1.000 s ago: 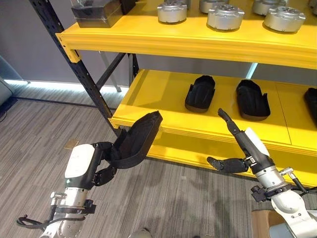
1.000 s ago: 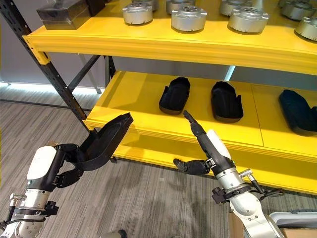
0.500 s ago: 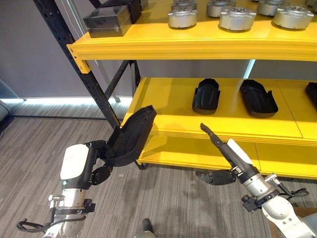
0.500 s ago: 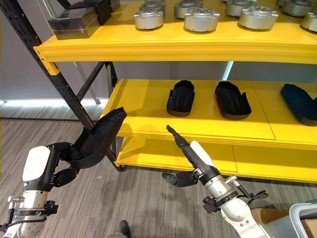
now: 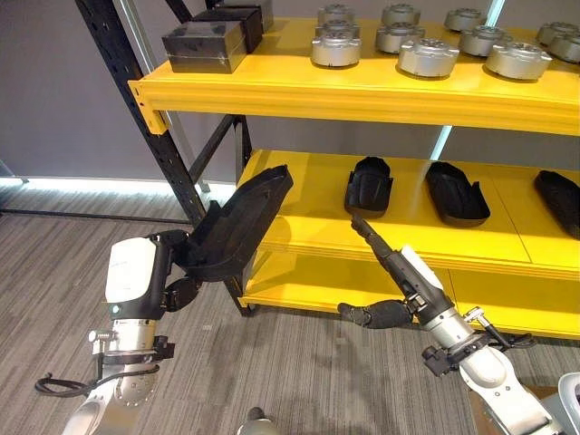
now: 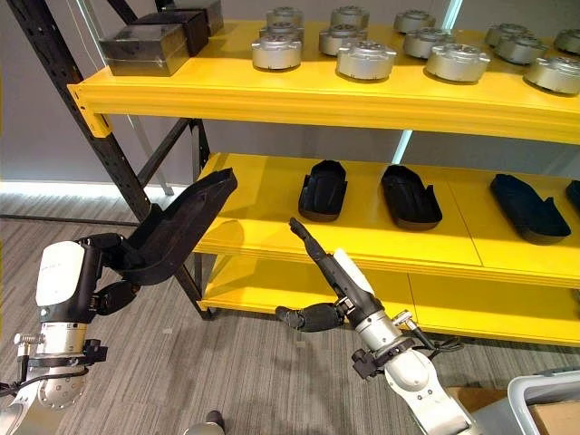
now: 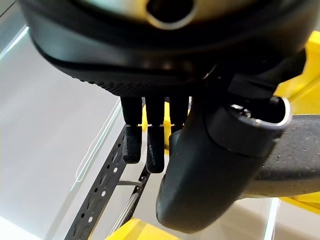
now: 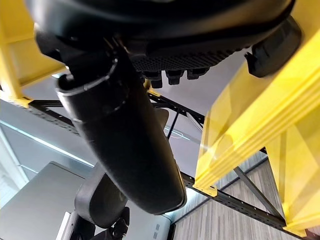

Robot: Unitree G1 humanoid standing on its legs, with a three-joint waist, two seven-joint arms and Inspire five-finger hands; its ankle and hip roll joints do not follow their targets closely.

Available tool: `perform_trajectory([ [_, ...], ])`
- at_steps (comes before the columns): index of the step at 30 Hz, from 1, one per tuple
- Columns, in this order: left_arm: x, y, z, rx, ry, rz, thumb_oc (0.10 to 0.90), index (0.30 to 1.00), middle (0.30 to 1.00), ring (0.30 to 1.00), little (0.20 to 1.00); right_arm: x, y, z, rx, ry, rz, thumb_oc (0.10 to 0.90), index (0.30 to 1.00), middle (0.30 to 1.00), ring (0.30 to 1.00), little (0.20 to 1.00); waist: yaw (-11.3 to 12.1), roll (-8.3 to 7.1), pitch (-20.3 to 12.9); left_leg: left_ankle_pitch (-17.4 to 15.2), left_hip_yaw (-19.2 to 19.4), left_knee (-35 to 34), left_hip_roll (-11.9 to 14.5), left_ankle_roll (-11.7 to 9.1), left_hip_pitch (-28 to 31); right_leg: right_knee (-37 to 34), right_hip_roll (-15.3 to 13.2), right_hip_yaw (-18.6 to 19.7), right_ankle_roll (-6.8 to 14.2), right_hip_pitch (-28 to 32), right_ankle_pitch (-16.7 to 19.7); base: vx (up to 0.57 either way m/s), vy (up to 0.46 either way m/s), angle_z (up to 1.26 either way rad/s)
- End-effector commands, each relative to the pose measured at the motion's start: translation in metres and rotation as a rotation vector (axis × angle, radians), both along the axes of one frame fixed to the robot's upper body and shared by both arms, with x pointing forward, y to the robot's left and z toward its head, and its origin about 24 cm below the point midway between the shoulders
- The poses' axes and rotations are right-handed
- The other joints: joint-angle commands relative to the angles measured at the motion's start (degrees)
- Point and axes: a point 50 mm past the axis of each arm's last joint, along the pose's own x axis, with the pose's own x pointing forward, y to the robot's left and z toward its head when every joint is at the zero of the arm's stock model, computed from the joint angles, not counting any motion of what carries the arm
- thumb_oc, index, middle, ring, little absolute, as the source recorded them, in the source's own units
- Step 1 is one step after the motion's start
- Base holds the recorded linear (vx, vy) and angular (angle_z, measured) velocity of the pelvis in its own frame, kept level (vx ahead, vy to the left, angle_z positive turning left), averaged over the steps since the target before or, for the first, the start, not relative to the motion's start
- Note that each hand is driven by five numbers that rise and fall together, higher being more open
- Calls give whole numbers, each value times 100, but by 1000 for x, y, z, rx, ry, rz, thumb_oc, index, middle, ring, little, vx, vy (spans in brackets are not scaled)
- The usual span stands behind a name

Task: Move parts from the plastic box to the shelf.

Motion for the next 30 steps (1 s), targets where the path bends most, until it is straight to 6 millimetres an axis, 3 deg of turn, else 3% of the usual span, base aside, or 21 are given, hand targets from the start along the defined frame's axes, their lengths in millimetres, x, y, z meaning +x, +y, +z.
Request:
perform_trajectory([
  [1,16,-23,60,56,-319,-145,400,300,300,300,300,0,20,50,116,-224,141,900,1000,1000,1000,1000,35,194,-267,-254,-887,305,-51,185,-533,457,550,-431,-409,238,-538,134,195,-6],
  [7,22,-32,63,55,-360,-154,400,300,300,300,300,0,31,61,98,-277,233,900,1000,1000,1000,1000,96,145,-146,-581,-1010,801,-206,300,-691,533,419,-389,-393,139,-519,92,234,-2],
  [9,24,-34,64,54,-359,-169,400,300,300,300,300,1,33,66,76,-322,220,900,1000,1000,1000,1000,131,68,-149,-814,-970,1103,-353,417,-767,636,416,-395,-386,183,-588,103,271,-2],
  [11,26,-36,66,52,-358,-200,400,300,300,300,300,4,30,71,55,-354,178,900,1000,1000,1000,1000,196,-83,-182,-1135,-917,1395,-663,657,-836,872,476,-426,-320,268,-527,107,259,-3],
  [12,27,-38,67,51,-359,-211,400,300,300,300,300,5,29,72,53,-356,169,900,1000,1000,1000,1000,202,-130,-198,-1208,-889,1429,-754,736,-822,1024,495,-446,-275,275,-415,148,262,-22],
  [13,28,-40,70,65,-368,-225,400,300,300,300,300,5,27,73,61,-354,162,900,1000,1000,1000,1000,209,-235,-202,-1386,-792,1448,-978,957,-713,1654,428,-493,-41,204,-63,152,233,-13],
  [15,28,-41,73,71,-369,-219,400,300,300,300,300,3,25,72,65,-358,170,900,1000,1000,1000,1000,129,-268,-199,-1449,-714,1273,-1187,1173,-452,2424,425,-400,232,-318,721,162,202,-22],
  [16,28,-40,74,67,-368,-216,400,300,300,300,300,2,25,71,67,-357,171,900,1000,1000,1000,1000,106,-272,-195,-1470,-706,1233,-1224,1199,-389,2493,439,-356,264,-456,811,201,129,-50],
  [18,25,-34,76,62,-357,-189,400,300,300,300,300,-4,20,69,91,-367,191,900,1000,1000,1000,1000,-61,-238,-192,-1515,-663,961,-1245,1138,-56,1865,329,-205,177,-977,919,262,-11,-51],
  [20,26,-34,77,61,-357,-181,400,300,300,300,300,-6,19,70,99,-382,193,900,1000,1000,1000,1000,-146,-242,-185,-1581,-706,867,-1206,1066,53,1120,121,-122,130,-1077,1003,244,-205,-20],
  [21,30,-35,81,66,-367,-169,400,300,300,300,300,-6,20,73,107,-397,201,900,1000,1000,1000,1000,-223,-285,-160,-1658,-717,829,-1132,960,105,196,-198,14,169,-1123,1206,297,-370,8],
  [22,34,-35,84,72,-373,-158,400,300,300,300,300,-5,20,75,114,-405,206,900,1000,1000,1000,1000,-251,-279,-133,-1702,-735,820,-1055,905,125,-410,-335,72,239,-1029,1460,256,-346,21],
  [23,36,-35,85,73,-376,-153,400,300,300,300,300,-5,21,76,114,-408,210,900,1000,1000,1000,1000,-273,-281,-109,-1738,-745,831,-1012,872,147,-598,-435,129,292,-1034,1670,295,-388,30],
  [24,43,-33,90,81,-390,-124,400,300,300,300,300,-1,27,82,117,-421,232,900,1000,1000,1000,1000,-344,-234,42,-1904,-819,961,-805,779,158,-796,-730,566,498,-1334,2334,305,-380,37],
  [25,44,-30,90,84,-394,-116,400,300,300,300,300,-2,28,83,119,-427,235,900,1000,1000,1000,1000,-314,-216,107,-1912,-943,1115,-714,705,45,-846,-691,629,521,-1271,1986,375,-435,33],
  [26,43,-28,88,77,-383,-111,400,300,300,300,300,-3,28,83,108,-428,233,900,1000,1000,1000,1000,-299,-223,150,-1937,-1004,1255,-658,659,-19,-800,-684,675,547,-1254,1922,296,-297,29],
  [30,33,-28,81,60,-370,-120,400,300,300,300,300,-3,27,87,78,-438,223,900,1000,1000,1000,1000,-171,-195,239,-1899,-996,1555,-344,396,-182,-508,-455,292,526,-1155,1282,225,-239,30],
])
